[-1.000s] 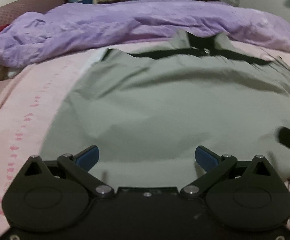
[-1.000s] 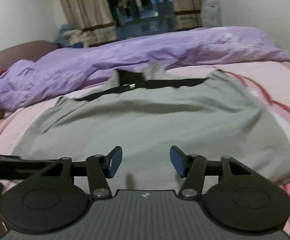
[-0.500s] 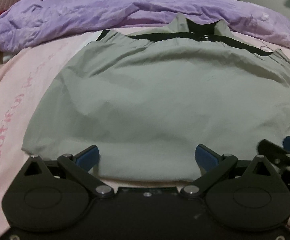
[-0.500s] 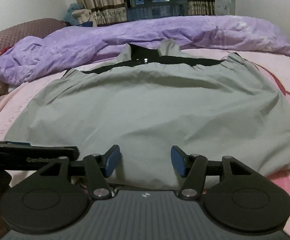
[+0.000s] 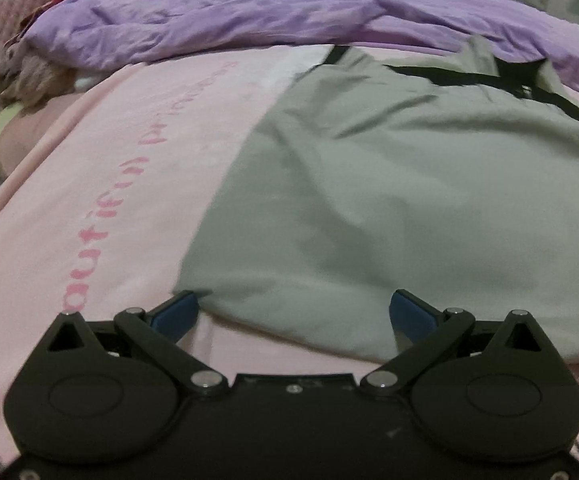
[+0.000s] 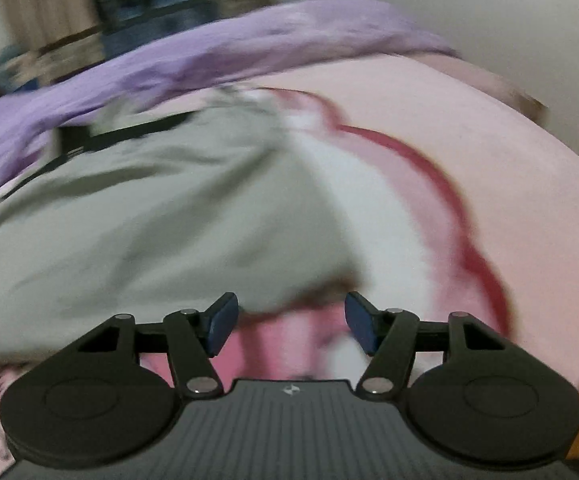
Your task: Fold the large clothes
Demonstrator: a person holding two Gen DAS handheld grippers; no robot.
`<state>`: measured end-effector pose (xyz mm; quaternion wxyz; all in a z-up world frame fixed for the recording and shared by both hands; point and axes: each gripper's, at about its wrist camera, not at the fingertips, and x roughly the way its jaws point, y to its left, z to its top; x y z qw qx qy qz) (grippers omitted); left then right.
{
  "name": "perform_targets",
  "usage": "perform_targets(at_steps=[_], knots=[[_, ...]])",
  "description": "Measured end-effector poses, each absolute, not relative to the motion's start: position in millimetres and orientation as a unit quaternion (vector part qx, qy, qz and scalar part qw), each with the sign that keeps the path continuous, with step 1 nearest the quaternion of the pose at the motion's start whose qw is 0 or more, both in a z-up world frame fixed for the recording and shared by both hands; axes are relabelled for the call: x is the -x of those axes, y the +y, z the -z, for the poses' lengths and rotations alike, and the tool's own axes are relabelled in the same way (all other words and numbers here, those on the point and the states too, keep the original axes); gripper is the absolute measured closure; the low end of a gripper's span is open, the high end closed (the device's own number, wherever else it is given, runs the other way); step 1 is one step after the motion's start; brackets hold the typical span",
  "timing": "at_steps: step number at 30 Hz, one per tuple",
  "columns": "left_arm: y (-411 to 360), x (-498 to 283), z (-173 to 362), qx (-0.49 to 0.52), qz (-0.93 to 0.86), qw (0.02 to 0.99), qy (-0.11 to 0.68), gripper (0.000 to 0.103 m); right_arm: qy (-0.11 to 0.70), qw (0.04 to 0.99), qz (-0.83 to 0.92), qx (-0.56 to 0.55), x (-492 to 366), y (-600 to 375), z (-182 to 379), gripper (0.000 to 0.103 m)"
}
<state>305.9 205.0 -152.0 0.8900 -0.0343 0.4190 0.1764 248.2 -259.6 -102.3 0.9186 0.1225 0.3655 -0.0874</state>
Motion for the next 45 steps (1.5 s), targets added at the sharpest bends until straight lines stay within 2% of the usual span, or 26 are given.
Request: perform_targets(at_steps=[4,8,9,11,16,18,21,28,29,30,32,36,37,39,41,45], knots=[[196,-307,151,0.018,-0.181,0.891,0.417,0.000,0.347,0.906,0.086,-0.228,-240,-289,111,0.025],[192,-304,150,0.011,-0.178,0.892,0.416,0.000,0.325,0.897,0.091,-0.286,-249,-299,114,0.021],[194,-303,150,0.012,-0.177,0.892,0.416,0.000,0.324,0.895,0.092,-0.293,-254,-302,115,0.022],[195,-301,150,0.012,-0.174,0.892,0.417,0.000,0.328,0.890,0.076,-0.307,-263,-302,114,0.032],[195,-302,151,0.011,-0.175,0.892,0.417,0.000,0.341,0.892,0.073,-0.287,-269,-290,111,0.030],[194,-302,151,0.009,-0.174,0.892,0.417,0.000,0.346,0.882,0.067,-0.313,-265,-294,110,0.038],[194,-303,152,0.011,-0.174,0.892,0.417,0.000,0.362,0.864,0.051,-0.346,-260,-302,113,0.038],[192,-302,151,0.005,-0.173,0.893,0.416,0.000,0.327,0.877,0.041,-0.348,-303,-310,117,0.036],[192,-301,151,0.005,-0.171,0.893,0.416,0.000,0.334,0.878,0.032,-0.341,-311,-309,116,0.038],[193,-300,151,0.005,-0.170,0.893,0.417,0.000,0.348,0.879,0.027,-0.325,-315,-307,113,0.052],[193,-299,151,0.005,-0.167,0.894,0.417,0.000,0.364,0.883,0.008,-0.297,-313,-302,107,0.063],[194,-302,152,0.008,-0.168,0.894,0.416,0.000,0.370,0.879,-0.016,-0.300,-302,-305,115,0.063],[193,-303,152,0.006,-0.169,0.894,0.416,0.000,0.366,0.878,-0.019,-0.309,-305,-308,117,0.065],[191,-304,151,-0.001,-0.168,0.894,0.416,0.000,0.364,0.868,-0.030,-0.337,-313,-317,122,0.084],[192,-304,150,-0.005,-0.165,0.894,0.417,0.000,0.345,0.868,-0.041,-0.355,-309,-317,118,0.088],[197,-310,146,-0.016,-0.169,0.893,0.416,0.000,0.263,0.913,-0.062,-0.305,-289,-283,80,0.088]])
